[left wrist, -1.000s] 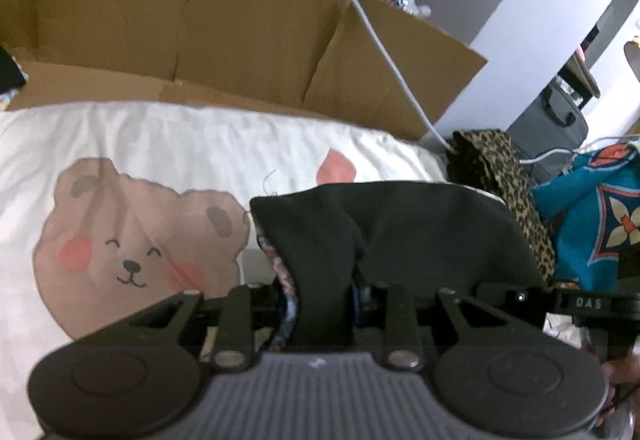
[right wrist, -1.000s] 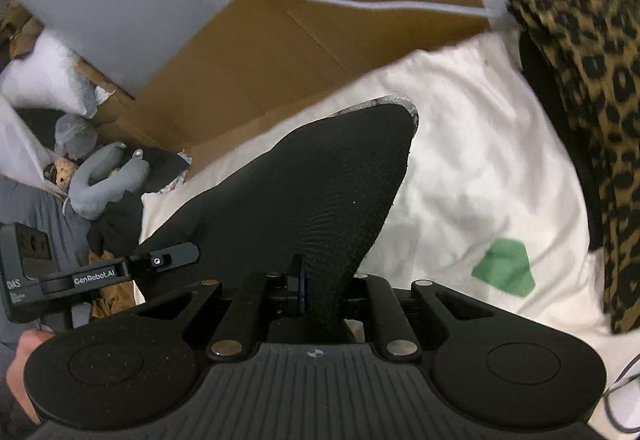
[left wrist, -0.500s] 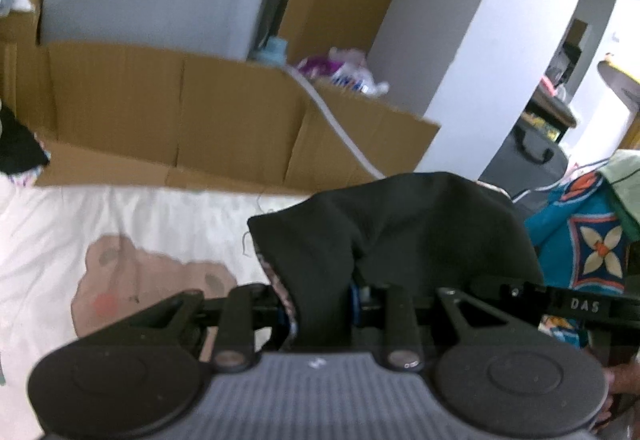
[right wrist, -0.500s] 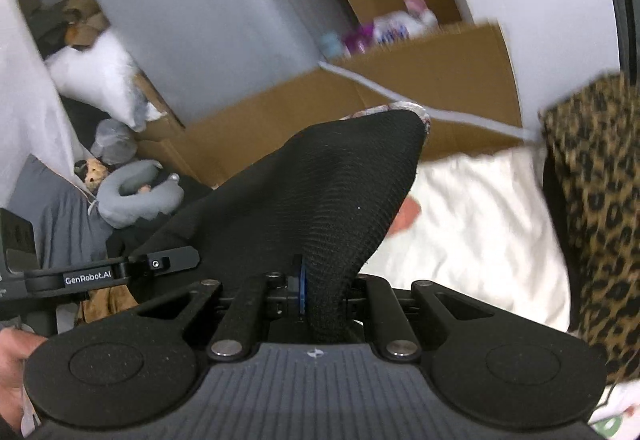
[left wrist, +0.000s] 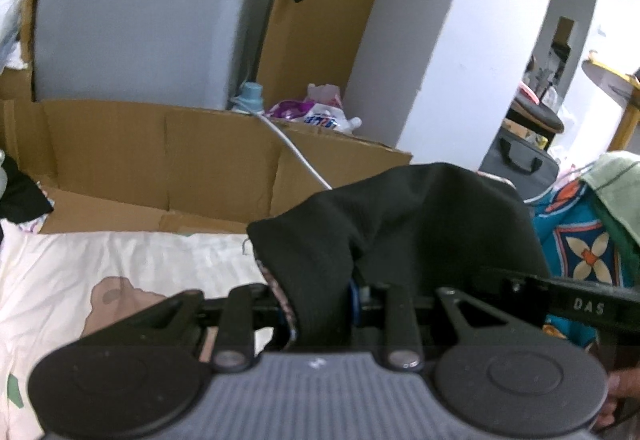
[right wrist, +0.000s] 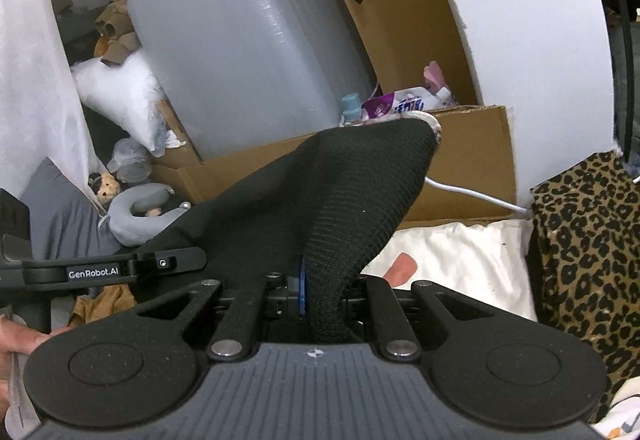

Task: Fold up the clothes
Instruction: 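Lift the folded shorts with both tools and carry them beside the bed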

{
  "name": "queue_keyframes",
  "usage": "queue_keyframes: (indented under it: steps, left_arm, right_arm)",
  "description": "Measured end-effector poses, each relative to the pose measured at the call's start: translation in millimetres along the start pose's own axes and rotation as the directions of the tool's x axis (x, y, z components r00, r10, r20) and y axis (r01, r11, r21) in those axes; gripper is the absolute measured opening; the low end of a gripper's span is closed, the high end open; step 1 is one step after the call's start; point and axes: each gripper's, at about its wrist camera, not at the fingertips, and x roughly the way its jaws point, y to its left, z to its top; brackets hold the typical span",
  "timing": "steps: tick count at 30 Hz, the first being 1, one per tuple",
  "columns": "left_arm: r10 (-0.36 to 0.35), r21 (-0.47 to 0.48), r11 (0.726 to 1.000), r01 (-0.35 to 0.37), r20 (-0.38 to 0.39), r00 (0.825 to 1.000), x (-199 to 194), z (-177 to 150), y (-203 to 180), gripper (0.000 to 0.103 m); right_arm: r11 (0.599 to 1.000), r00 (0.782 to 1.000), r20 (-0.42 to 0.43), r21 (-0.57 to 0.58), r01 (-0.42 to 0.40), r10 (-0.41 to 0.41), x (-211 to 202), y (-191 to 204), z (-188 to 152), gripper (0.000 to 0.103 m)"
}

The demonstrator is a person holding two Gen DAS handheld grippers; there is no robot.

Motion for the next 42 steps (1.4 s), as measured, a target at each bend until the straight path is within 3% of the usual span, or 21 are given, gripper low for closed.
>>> queue_keyframes:
  steps: [17, 26, 36, 42]
  left_arm:
    - [-0.049, -0.003, 0.999, 0.049, 0.021, 0.999, 2.2, -2.4, -46.0, 0.029]
    - [-0.134, 0.111, 0.985, 0.136, -0.018, 0.991, 30.5, -2.0, -103.7, 0.029]
    - [-0.220, 0.153, 0.963, 0.224, -0.038, 0.975, 60.9, -2.5, -164.3, 0.028]
    - [-0.260, 0.072, 0.961, 0.266, -0.078, 0.962, 84.1, -10.2, -189.3, 0.028]
  right_arm:
    - [0.998, 0.999, 0.011, -0.050, 0.048, -0.048, -32.3, -18.7, 9.5, 0.009]
    - [0.989, 0.988, 0.053, -0.020, 0.143, -0.142, -69.1, -64.8, 11.9, 0.009]
    - [0.962, 0.952, 0.135, 0.038, 0.272, -0.274, -98.4, -121.9, 29.7, 0.009]
    - [0.928, 0.918, 0.140, 0.059, 0.367, -0.372, -107.0, -150.1, 40.3, 0.009]
